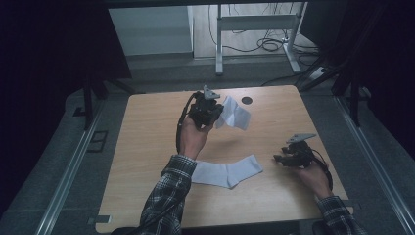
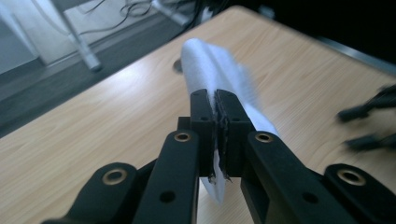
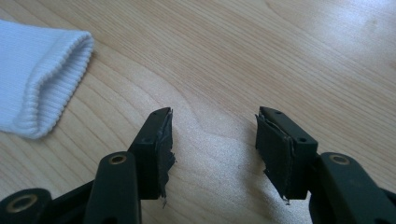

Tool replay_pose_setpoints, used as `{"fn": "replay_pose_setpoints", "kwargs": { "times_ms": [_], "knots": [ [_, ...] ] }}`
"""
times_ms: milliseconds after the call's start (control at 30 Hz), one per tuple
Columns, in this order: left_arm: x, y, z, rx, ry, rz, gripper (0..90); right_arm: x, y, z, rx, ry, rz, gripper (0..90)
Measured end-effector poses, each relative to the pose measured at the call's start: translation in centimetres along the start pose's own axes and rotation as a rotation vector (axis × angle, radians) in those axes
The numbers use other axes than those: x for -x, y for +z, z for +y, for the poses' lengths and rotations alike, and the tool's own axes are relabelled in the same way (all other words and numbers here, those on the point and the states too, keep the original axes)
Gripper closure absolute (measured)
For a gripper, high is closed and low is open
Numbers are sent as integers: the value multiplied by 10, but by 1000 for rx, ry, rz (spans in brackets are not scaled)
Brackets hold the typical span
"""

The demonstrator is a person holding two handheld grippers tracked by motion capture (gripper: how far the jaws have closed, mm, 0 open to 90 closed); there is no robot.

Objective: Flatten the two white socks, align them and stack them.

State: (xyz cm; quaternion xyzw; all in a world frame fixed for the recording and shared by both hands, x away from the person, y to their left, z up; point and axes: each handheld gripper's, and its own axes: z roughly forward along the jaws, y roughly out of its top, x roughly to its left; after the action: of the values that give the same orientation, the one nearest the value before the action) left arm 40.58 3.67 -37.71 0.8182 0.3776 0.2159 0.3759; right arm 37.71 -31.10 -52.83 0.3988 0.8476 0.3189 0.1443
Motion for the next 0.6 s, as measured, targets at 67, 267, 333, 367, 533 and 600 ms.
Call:
{"fn": "replay_pose_setpoints", "kwargs": {
  "times_ms": [67,267,333,367,533,600],
  "knots": [
    [-3,13,-16,-47,-18,-1,859,0,0,0,1,-2,-3,454],
    [-13,53,-70,-171,-62,5,781,-1,0,0,0,-1,-2,449],
    [-18,54,-80,-164,-94,-7,692,0,1,0,4,-4,-2,446],
    [-20,54,-83,-153,-109,-10,606,0,1,0,4,-4,-2,445],
    [-33,40,-90,-131,-133,7,509,-1,1,0,5,-3,-4,441],
    [-37,34,-94,-124,-142,10,481,-1,1,0,4,-2,-4,441]
  ]
}}
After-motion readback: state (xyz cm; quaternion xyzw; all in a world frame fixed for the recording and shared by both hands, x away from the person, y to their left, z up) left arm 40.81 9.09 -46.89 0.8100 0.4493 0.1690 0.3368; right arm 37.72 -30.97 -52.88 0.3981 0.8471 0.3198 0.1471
